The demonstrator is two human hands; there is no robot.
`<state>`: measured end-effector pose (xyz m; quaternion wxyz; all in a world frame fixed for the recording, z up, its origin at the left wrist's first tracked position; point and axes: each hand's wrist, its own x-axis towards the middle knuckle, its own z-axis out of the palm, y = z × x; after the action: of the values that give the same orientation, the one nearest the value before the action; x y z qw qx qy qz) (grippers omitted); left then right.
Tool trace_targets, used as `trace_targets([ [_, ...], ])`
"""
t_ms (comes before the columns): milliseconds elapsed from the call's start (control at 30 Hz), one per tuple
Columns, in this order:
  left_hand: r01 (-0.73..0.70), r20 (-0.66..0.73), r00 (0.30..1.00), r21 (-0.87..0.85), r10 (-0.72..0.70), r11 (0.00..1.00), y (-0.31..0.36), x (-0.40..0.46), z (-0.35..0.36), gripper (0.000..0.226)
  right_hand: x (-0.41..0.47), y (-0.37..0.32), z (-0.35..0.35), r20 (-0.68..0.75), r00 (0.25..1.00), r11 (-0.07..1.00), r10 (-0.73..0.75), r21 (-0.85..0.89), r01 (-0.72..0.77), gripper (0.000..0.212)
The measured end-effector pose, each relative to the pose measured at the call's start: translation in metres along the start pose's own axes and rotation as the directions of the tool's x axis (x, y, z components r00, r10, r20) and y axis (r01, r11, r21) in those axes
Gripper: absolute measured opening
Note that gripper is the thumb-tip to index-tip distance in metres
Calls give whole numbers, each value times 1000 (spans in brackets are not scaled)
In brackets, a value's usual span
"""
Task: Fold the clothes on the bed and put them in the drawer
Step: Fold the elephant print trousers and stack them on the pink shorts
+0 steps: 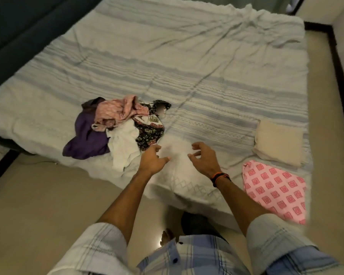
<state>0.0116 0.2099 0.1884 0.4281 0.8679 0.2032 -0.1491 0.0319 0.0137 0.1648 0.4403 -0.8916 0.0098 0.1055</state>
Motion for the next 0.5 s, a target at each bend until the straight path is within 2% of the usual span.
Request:
trace_targets([
  [167,58,-42,997,-37,-59,998,-11,18,-27,55,23,-21,28,85,996,999,-33,-20,35,37],
  [500,217,-91,970,-86,-225,972,-27,65,-55,58,97,-38,62,261,965,1000,12,-22,-6,37],
])
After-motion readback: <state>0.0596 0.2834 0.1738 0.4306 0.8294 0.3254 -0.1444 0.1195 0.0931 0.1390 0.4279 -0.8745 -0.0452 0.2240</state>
